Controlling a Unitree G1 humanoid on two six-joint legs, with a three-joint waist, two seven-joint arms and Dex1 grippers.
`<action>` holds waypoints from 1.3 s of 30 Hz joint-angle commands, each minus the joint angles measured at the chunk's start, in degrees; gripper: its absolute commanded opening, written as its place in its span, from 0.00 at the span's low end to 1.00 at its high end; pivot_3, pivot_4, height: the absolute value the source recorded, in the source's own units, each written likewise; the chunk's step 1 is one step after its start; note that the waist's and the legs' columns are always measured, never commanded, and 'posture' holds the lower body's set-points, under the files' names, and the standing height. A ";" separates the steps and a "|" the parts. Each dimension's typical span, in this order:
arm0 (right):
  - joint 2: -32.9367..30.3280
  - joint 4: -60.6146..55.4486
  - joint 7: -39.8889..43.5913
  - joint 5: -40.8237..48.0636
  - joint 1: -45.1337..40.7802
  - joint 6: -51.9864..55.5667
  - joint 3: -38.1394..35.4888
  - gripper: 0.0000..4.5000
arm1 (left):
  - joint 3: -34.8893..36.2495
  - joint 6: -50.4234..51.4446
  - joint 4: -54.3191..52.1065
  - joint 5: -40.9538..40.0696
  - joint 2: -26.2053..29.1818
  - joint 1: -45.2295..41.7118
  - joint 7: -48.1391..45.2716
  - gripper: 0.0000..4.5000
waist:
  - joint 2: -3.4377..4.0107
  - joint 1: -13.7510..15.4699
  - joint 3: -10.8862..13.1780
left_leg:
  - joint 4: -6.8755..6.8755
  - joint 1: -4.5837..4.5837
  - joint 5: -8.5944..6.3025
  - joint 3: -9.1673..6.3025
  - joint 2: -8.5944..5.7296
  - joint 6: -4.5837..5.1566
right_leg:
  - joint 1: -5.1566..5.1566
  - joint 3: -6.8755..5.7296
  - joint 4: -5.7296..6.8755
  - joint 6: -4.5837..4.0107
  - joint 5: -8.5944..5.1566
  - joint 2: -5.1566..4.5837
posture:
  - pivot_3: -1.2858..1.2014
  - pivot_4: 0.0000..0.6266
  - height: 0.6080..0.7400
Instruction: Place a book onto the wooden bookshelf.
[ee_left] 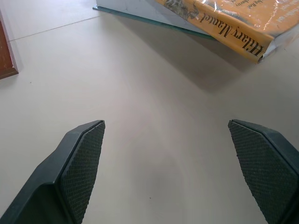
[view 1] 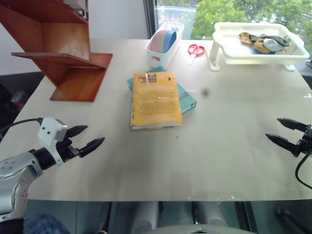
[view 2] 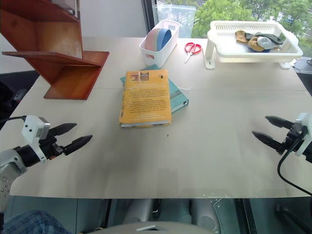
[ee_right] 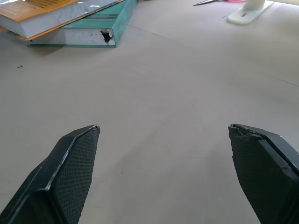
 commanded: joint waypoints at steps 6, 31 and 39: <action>-0.27 -0.77 1.61 1.40 -0.31 -0.56 -2.02 1.00 | 1.60 -0.78 -2.34 0.11 0.90 1.09 -0.32 0.99 | 0.00 -0.02 0.00 | 0.00 0.00 0.00 0.00 0.00 0.00 | 0.00 0.00 0.00 0.00 0.00 0.00 | 0.52 0.24 1.00; 0.86 -10.31 0.79 5.54 2.81 3.32 -3.72 1.00 | -6.63 4.52 9.69 -2.65 -0.12 -13.53 -3.57 0.99 | 0.01 0.06 0.00 | 0.01 0.01 0.00 0.00 -0.01 0.00 | 0.00 -0.01 0.03 0.01 0.00 0.03 | 0.52 0.24 1.00; -0.35 -26.17 -0.03 14.31 6.42 15.06 -5.03 1.00 | -15.05 18.94 35.79 -4.79 -1.27 -38.39 -13.13 0.99 | -0.05 0.00 0.02 | 0.10 -0.11 0.01 -0.14 -0.08 -0.01 | 0.01 -0.20 0.05 0.03 0.01 0.13 | 0.52 0.24 1.00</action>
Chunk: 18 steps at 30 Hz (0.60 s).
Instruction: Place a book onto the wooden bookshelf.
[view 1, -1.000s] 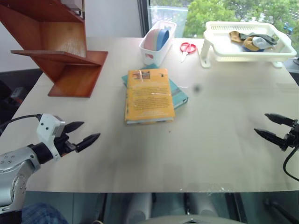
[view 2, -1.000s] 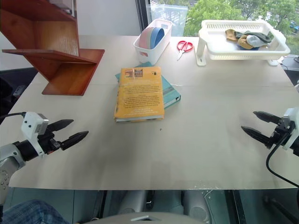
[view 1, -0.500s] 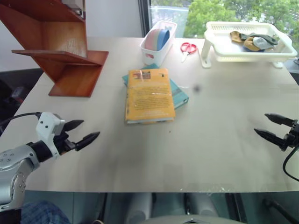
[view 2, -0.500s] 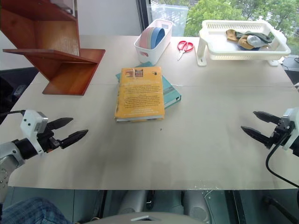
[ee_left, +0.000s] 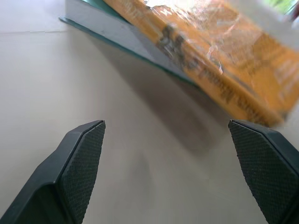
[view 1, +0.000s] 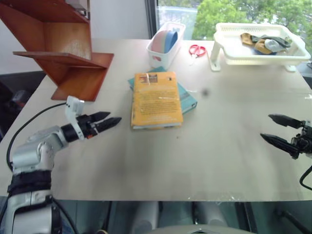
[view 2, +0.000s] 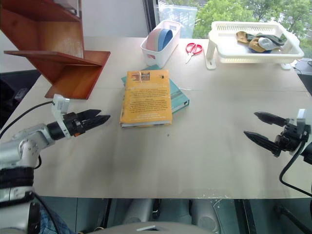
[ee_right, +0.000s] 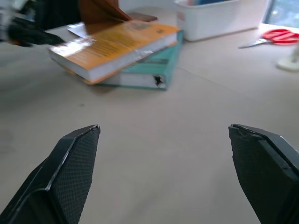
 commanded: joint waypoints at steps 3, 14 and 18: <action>-1.93 -11.36 -1.42 7.01 2.85 7.19 -3.94 1.00 | -5.12 6.01 18.58 1.67 0.24 -14.62 -9.41 0.99 | -0.04 -0.06 0.02 | -0.01 -0.05 0.00 0.07 -0.08 0.00 | -0.02 -0.04 -0.03 0.01 -0.01 0.03 | 0.52 0.24 1.00; -3.18 -23.99 -5.44 15.61 6.75 15.02 -8.84 1.00 | -12.54 9.15 45.48 10.69 -9.56 -34.18 -19.55 0.99 | -0.18 -0.03 0.10 | 0.08 -0.15 0.00 0.10 -0.11 0.00 | -0.01 -0.14 -0.02 0.01 -0.01 0.08 | 0.52 0.24 1.00; -3.89 -24.49 -5.30 16.82 7.71 16.13 -11.35 1.00 | -11.77 7.67 49.84 12.78 -12.44 -36.56 -19.48 0.99 | -0.20 0.01 0.11 | 0.08 -0.17 0.00 0.11 -0.11 0.00 | -0.02 -0.13 -0.03 0.01 -0.01 0.07 | 0.52 0.24 1.00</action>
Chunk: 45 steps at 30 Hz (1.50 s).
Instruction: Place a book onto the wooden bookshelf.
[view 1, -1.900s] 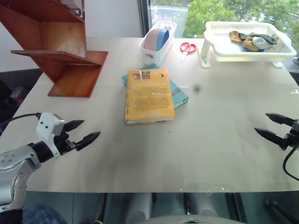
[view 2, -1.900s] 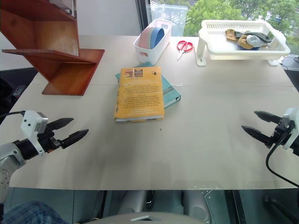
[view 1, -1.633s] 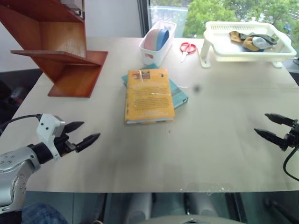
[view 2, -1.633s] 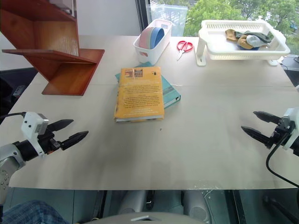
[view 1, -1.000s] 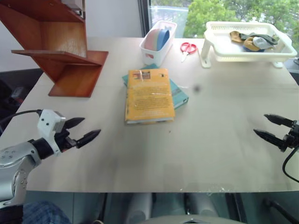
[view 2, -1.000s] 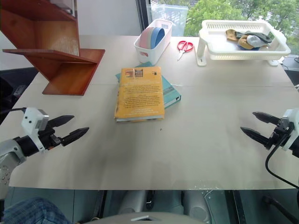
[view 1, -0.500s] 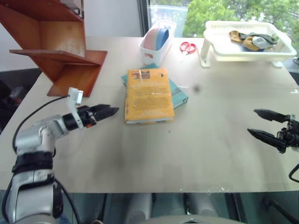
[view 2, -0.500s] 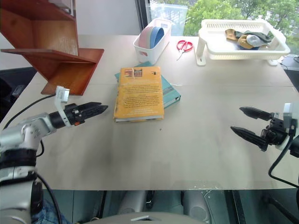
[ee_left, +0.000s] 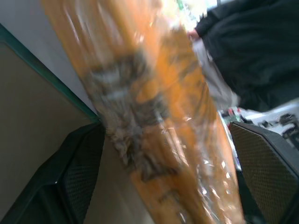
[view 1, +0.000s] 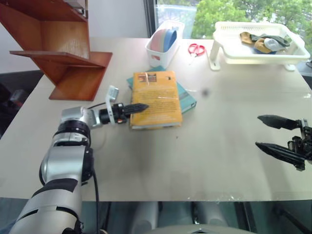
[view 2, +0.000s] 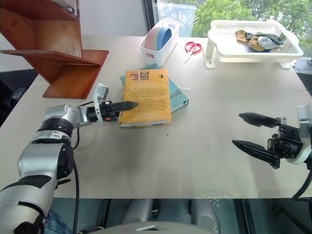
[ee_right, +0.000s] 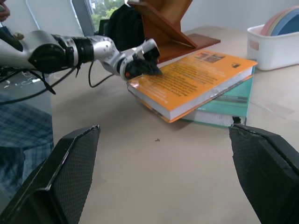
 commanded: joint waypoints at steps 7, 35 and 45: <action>-1.14 -1.22 0.06 2.43 1.85 0.55 -6.82 1.00 | 5.40 -1.48 5.71 1.53 -1.47 -4.51 1.24 0.99 | -0.01 0.01 0.01 | 0.02 0.01 0.00 -0.02 0.01 0.00 | 0.01 -0.01 0.02 0.00 0.00 0.00 | 0.52 0.24 1.00; -2.42 13.30 5.63 -4.81 -9.00 -3.57 -1.29 1.00 | 13.68 -1.02 -59.21 -6.98 6.90 6.75 5.07 0.17 | -0.04 0.19 0.04 | 0.26 -0.13 0.00 -0.52 0.12 0.00 | 0.05 -0.12 0.04 -0.01 0.01 -0.07 | 0.52 0.24 1.00; -3.28 19.13 8.36 -7.77 -15.76 -4.84 2.50 1.00 | 15.25 -3.88 -72.36 -12.22 4.81 9.89 17.48 0.17 | 0.04 0.07 0.06 | 0.36 -0.14 0.00 -0.55 0.10 0.00 | 0.07 -0.14 0.07 0.00 0.01 -0.04 | 0.52 0.24 1.00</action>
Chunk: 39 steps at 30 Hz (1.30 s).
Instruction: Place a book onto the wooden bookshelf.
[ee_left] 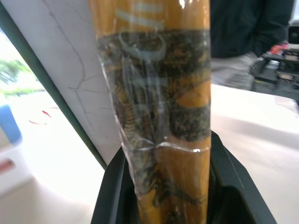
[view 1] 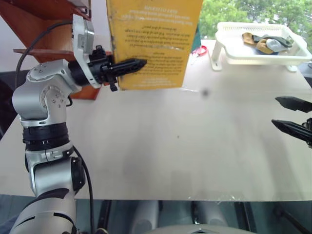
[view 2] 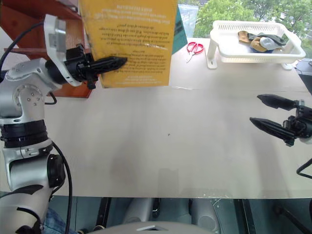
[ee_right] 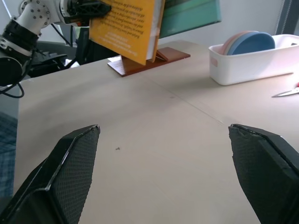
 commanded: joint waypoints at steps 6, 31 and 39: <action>-1.45 1.82 1.95 -1.70 -3.40 -1.90 1.00 1.00 | 7.33 16.29 -7.19 -18.20 -15.36 7.96 21.42 0.17 | 0.06 0.10 -0.03 | 0.11 0.03 0.00 -0.08 0.01 0.00 | 0.10 -0.06 0.04 0.00 0.00 -0.01 | 0.52 0.24 1.00; -1.01 -1.32 0.07 -1.52 1.78 -1.67 -2.22 1.00 | 12.24 38.09 -0.38 -33.11 -19.88 24.17 42.34 0.99 | 0.04 0.02 -0.02 | 0.20 0.15 0.00 -0.18 -0.02 -0.01 | 0.24 -0.10 0.15 0.01 0.00 0.01 | 0.52 0.24 1.00; -0.76 -0.95 -0.31 -2.01 1.13 -2.16 -1.26 1.00 | 14.85 38.71 1.47 -38.36 -20.70 23.12 46.83 0.48 | 0.03 0.07 -0.01 | 0.20 0.14 0.00 -0.18 -0.04 -0.01 | 0.25 -0.10 0.12 0.01 0.01 -0.01 | 0.52 0.24 1.00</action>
